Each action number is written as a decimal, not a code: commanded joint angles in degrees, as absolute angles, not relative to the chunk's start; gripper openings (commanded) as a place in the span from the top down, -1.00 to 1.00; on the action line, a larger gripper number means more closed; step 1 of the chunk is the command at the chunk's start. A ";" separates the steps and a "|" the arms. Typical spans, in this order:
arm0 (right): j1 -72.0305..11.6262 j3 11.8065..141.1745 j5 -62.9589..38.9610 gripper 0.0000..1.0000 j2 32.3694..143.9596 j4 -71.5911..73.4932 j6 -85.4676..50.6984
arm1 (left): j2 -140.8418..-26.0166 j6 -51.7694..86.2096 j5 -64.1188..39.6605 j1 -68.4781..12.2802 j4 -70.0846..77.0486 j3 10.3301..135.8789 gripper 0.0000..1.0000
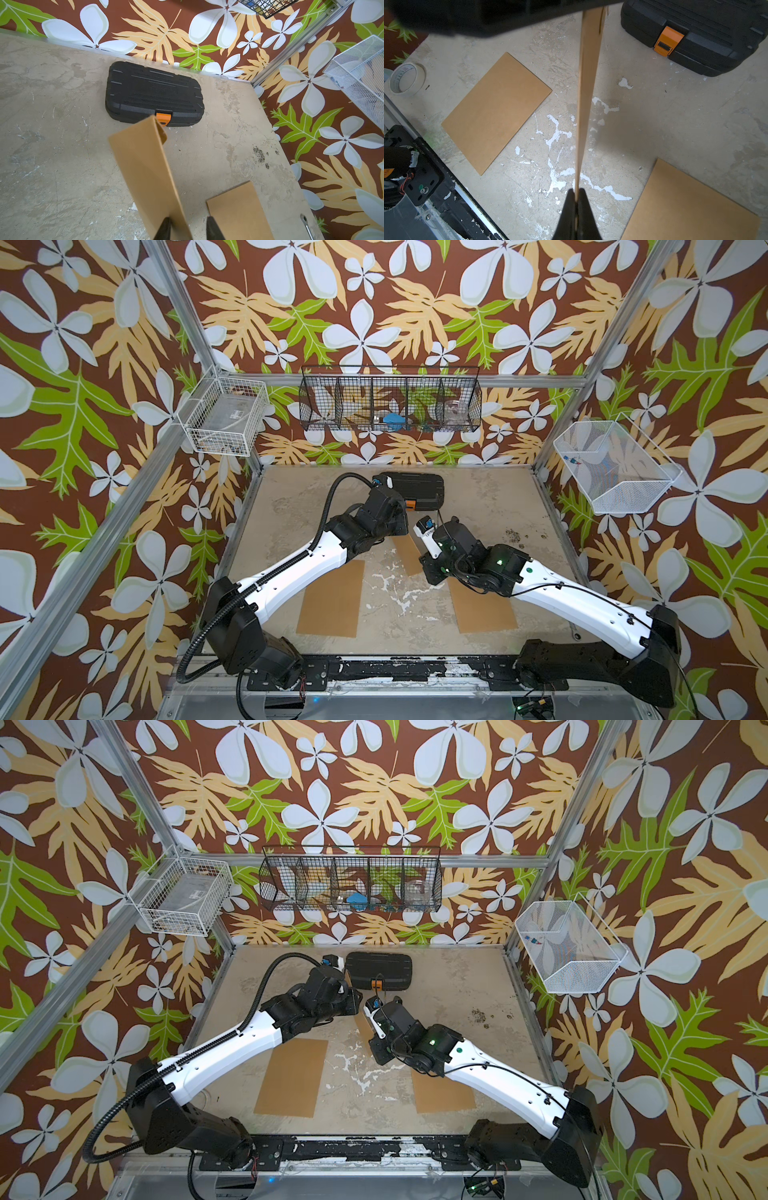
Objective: Open the file bag
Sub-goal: Pick up the file bag from the center of the board.
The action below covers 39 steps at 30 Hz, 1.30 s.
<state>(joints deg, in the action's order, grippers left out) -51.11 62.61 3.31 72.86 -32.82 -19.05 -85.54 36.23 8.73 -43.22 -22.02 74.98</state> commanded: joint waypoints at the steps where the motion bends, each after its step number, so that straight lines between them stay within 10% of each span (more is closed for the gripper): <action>1: -52.09 64.05 6.83 0.99 73.63 -32.83 -18.63 | -85.78 35.70 9.76 -43.14 -23.03 75.32 0.57; 13: -53.30 63.47 6.00 0.49 74.18 -31.13 -20.29 | -84.51 35.42 11.38 -43.15 -22.59 75.32 1.00; 25: -53.64 56.60 -2.75 -0.07 65.25 -24.05 -20.93 | -79.55 34.25 11.87 -40.65 -15.77 72.22 1.00; 39: -50.96 57.57 -5.60 -0.24 62.63 -22.93 -21.90 | -63.92 29.91 -3.06 -35.33 1.94 53.77 1.00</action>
<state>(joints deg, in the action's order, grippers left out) -52.58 57.36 -4.27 63.00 -24.69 -20.84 -66.04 31.42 2.31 -36.14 -5.13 56.73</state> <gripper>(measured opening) 0.623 0.061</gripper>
